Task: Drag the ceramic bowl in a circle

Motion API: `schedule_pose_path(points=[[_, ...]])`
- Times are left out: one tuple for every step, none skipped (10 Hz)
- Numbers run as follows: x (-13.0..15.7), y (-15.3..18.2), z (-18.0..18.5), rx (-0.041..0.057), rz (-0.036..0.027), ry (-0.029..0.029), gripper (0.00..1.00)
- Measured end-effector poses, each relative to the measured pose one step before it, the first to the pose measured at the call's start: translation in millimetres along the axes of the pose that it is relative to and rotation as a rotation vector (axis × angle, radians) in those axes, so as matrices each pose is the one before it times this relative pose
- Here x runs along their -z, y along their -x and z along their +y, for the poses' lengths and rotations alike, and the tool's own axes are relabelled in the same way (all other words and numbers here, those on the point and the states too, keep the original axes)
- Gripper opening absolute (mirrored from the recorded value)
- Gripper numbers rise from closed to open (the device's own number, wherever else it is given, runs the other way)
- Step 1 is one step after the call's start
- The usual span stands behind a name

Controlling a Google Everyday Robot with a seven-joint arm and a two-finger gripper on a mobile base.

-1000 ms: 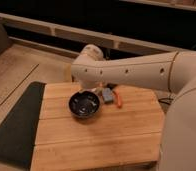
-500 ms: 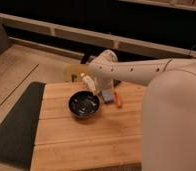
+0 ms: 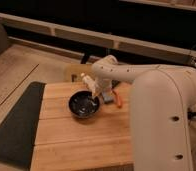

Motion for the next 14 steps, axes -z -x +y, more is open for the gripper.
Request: schedule_pose_path(points=[[0.04,0.14,-0.08,-0.00037,-0.00049,0.00025,0.65],[0.08,0.07,0.02,-0.00001,-0.00025,0.00006,0.65],[-0.39,-0.62,0.04,0.00107,0.00041,-0.00016,0.65],[0.02,-0.66,1.25,0.00349,-0.00133,0.00148,0.65],[-9.03,-9.96,2.7,0.02974,0.0167,-0.01744,0.65],[-9.64,-9.41,13.21,0.03599,0.02015,0.0003,0.65],[-7.32,-2.71,10.8,0.02979,0.00931,0.00015,0.65],[-9.82,-5.15,7.59,0.02576,0.02436,-0.00369,0.65],[-9.52,-0.59,7.41,0.0197,0.01912,0.00072,0.64],[-6.11,1.36,3.52,0.00466,0.01169,-0.00003,0.59],[-3.92,1.37,1.45,0.00137,0.00603,-0.00167,0.52],[-2.24,4.07,-1.97,-0.00023,-0.00087,-0.01113,0.37],[-0.71,1.46,-0.9,-0.00561,-0.00201,-0.00091,0.3],[-1.17,1.55,1.33,-0.00652,-0.00109,0.00212,0.19]])
